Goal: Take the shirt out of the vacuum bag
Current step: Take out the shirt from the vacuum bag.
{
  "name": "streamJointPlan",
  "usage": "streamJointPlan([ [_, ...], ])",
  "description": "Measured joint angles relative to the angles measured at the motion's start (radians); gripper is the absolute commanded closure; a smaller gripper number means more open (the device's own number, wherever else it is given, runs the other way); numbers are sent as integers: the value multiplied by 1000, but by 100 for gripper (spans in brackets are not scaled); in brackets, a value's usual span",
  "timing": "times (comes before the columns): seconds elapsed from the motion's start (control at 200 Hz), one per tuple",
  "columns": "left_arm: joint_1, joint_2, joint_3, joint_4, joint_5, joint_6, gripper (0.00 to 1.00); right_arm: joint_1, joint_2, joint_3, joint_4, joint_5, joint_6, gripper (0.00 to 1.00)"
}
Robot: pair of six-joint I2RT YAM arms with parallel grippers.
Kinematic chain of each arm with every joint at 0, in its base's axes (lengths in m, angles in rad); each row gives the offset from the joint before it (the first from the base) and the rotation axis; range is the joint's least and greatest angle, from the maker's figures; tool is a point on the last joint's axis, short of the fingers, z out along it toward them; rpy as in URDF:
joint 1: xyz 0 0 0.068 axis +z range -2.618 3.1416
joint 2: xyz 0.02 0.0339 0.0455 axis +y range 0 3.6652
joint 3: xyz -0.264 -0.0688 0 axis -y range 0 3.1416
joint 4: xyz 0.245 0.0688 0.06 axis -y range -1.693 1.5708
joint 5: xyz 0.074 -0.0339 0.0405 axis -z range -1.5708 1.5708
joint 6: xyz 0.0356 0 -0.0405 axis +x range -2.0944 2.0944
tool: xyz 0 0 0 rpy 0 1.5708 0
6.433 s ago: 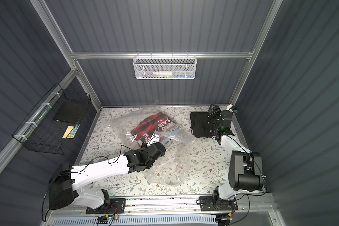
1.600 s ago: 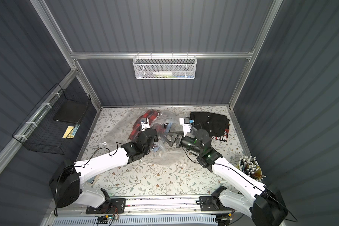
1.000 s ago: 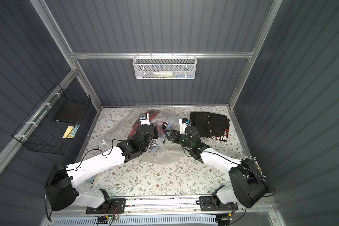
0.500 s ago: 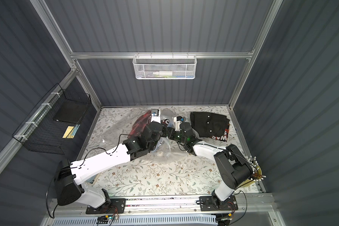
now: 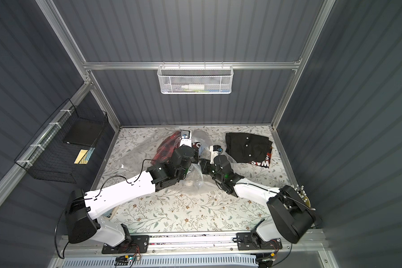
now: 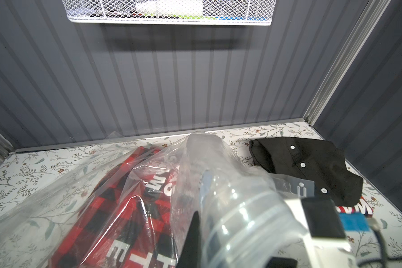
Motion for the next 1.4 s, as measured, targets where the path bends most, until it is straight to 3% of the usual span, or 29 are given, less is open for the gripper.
streamJointPlan([
  [0.25, 0, 0, -3, 0, -11, 0, 100, 68, -256, -129, -55, 138, -7, 39],
  [0.415, 0, 0, -3, 0, -11, 0, 100, 102, -280, -129, -69, 167, -14, 39],
  [0.735, 0, 14, -3, 0, -11, 0, 100, 209, -182, -129, -48, 201, -13, 40],
  [0.981, 0, 14, -3, -1, -11, 0, 100, 217, -62, -109, -27, 253, -14, 41],
  [1.251, 0, 13, -3, -6, -11, 0, 100, 144, 65, -1, 18, 228, -21, 43],
  [1.401, 0, 7, -4, -8, -11, 0, 100, 62, 139, 47, 73, 151, -12, 46],
])
